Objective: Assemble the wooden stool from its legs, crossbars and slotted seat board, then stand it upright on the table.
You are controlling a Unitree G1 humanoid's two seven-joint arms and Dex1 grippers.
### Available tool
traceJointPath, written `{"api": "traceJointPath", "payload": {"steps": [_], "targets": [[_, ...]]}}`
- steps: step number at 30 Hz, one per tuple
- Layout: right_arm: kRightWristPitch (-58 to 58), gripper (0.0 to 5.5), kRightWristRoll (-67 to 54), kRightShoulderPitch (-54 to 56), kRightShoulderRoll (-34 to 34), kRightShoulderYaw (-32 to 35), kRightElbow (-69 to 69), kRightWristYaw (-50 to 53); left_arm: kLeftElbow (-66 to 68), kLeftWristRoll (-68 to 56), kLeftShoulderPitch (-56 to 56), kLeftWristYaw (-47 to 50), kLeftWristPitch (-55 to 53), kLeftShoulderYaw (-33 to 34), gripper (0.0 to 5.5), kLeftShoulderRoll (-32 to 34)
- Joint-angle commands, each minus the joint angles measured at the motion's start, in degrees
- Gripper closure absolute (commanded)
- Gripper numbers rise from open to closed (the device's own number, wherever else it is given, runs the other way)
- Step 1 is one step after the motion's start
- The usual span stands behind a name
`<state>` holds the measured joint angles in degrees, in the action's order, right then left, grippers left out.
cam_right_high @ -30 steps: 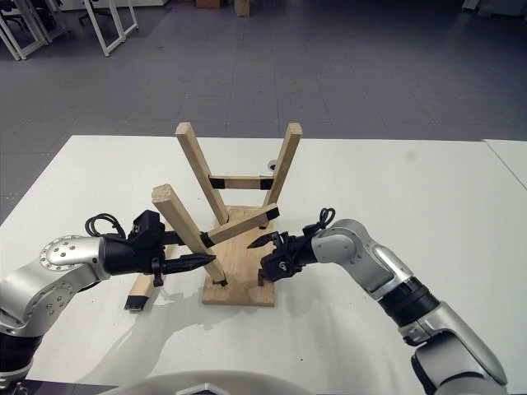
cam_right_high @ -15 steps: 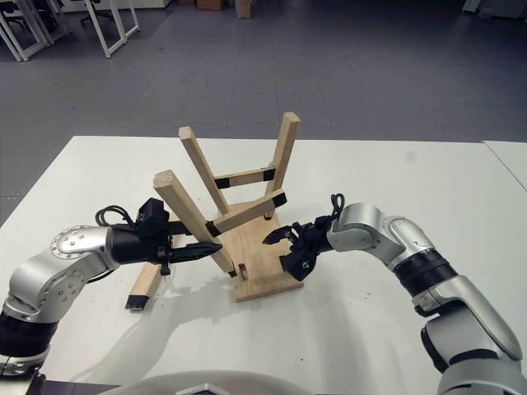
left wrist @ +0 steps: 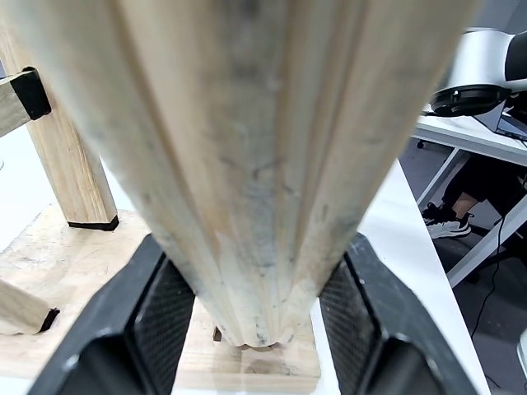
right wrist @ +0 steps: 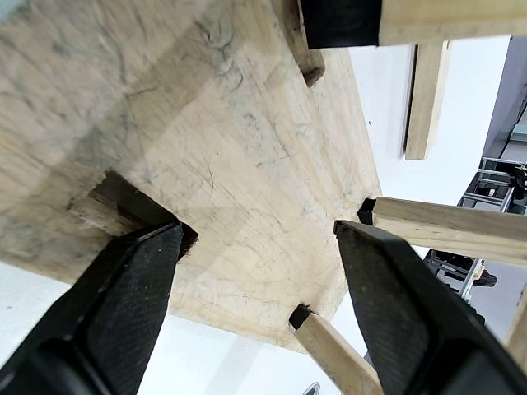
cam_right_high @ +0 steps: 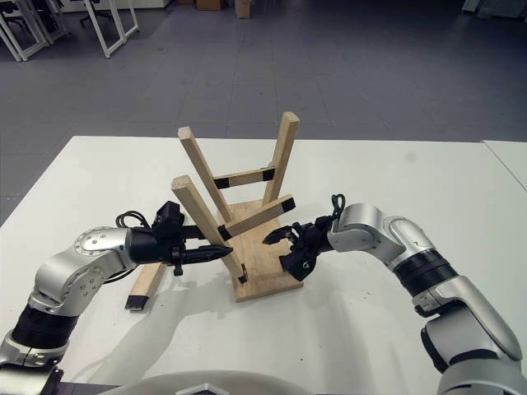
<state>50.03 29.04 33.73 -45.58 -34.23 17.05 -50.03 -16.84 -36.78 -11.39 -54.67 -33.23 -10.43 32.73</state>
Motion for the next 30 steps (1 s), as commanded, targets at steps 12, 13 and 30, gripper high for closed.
{"api": "traceJointPath", "payload": {"steps": [12, 13, 30], "targets": [[-1.9, 2.12, 1.8, -4.0, -0.7, -1.1, 0.4, -1.9, 7.0, 12.5, -3.6, -1.6, 5.1, -5.2, 3.45, 1.8], [-2.0, 2.12, 1.8, -4.3, -0.9, -1.1, 0.2, -2.0, 6.6, 12.9, -3.3, -1.4, 5.3, -5.4, 3.45, 1.9], [-10.1, 2.12, -15.2, -12.9, -4.6, 15.2, -7.9, 4.3, -1.4, 16.1, 2.2, 4.0, 1.6, -7.7, 3.45, 3.3]]}}
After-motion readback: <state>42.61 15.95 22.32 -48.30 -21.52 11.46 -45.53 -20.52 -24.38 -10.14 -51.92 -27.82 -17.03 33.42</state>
